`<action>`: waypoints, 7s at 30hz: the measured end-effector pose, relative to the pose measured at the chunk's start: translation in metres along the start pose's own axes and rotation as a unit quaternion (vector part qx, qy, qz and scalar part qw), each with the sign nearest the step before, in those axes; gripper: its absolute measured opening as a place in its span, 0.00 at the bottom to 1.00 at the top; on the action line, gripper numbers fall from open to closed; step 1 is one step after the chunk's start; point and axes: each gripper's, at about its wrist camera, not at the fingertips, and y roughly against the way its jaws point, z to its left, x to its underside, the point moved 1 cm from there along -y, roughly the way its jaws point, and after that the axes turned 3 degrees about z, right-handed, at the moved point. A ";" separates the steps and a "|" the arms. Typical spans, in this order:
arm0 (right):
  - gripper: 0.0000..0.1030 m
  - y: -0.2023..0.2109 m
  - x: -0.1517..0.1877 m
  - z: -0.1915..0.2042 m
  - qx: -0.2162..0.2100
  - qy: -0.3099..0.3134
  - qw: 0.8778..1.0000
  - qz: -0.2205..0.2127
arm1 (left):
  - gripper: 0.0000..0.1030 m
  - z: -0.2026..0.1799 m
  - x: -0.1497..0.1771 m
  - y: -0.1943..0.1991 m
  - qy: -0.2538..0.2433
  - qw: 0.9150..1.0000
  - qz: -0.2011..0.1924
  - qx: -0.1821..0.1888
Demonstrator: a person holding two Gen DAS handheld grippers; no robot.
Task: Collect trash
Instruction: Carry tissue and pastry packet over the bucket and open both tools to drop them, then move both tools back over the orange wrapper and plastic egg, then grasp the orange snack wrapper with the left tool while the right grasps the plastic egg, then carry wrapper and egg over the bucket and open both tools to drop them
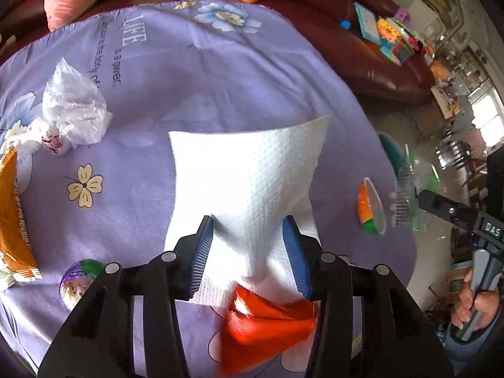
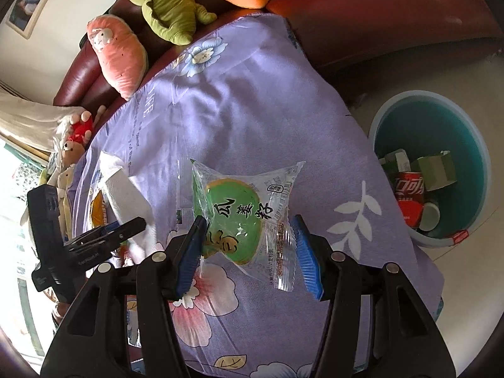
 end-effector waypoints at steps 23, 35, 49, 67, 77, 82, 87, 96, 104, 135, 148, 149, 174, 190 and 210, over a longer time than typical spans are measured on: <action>0.53 -0.008 -0.012 -0.020 0.000 -0.023 1.000 0.005 | 0.92 -0.030 -0.012 -0.055 -0.068 0.990 0.048 -0.112; 0.53 -0.016 -0.016 -0.024 -0.017 -0.024 0.999 0.012 | 0.03 -0.011 -0.046 -0.016 -0.010 0.996 0.000 -0.092; 0.53 0.038 -0.026 -0.082 -0.029 -0.069 0.996 -0.056 | 0.04 -0.142 -0.069 0.026 -0.073 0.994 -0.075 -0.010; 0.53 0.113 -0.020 -0.232 0.029 -0.169 0.978 -0.116 | 0.04 -0.314 -0.070 -0.090 -0.147 0.986 -0.002 0.081; 0.53 0.105 -0.029 -0.245 0.037 -0.174 0.979 -0.102 | 0.29 -0.336 -0.080 -0.157 -0.144 0.987 0.048 0.058; 0.54 0.095 -0.032 -0.249 0.036 -0.174 0.980 -0.092 | 0.70 -0.334 -0.078 -0.157 -0.141 0.988 0.035 0.045; 0.54 0.086 -0.034 -0.245 0.033 -0.171 0.981 -0.084 | 0.84 -0.320 -0.074 -0.144 -0.137 0.989 0.033 0.046; 0.64 0.066 -0.041 -0.233 0.030 -0.160 0.985 -0.060 | 0.91 -0.299 -0.059 -0.120 -0.134 0.990 0.023 0.040; 0.74 0.061 -0.038 -0.222 0.038 -0.166 0.984 -0.044 | 0.91 -0.283 -0.051 -0.108 -0.129 0.990 0.024 0.043; 0.75 0.081 0.021 -0.074 0.030 -0.083 0.995 -0.040 | 0.94 -0.141 0.023 0.031 -0.062 0.996 -0.057 0.011; 0.75 0.063 0.038 -0.020 0.032 -0.031 0.999 -0.015 | 0.95 -0.041 0.069 0.056 0.022 0.997 -0.070 -0.017; 0.75 0.060 0.038 -0.017 0.032 -0.029 0.999 -0.011 | 0.95 -0.035 0.074 0.054 0.028 0.997 -0.066 -0.018; 0.75 -0.022 0.016 0.007 0.024 0.000 0.999 0.048 | 0.41 -0.021 0.080 -0.002 0.043 0.998 -0.037 -0.012; 0.51 -0.054 0.003 0.009 0.024 0.023 0.998 0.045 | 0.41 -0.018 0.059 0.005 0.049 0.998 -0.042 -0.019; 0.51 0.078 -0.011 -0.108 -0.008 -0.084 0.992 -0.093 | 0.41 -0.194 -0.008 -0.013 -0.117 0.991 -0.036 0.046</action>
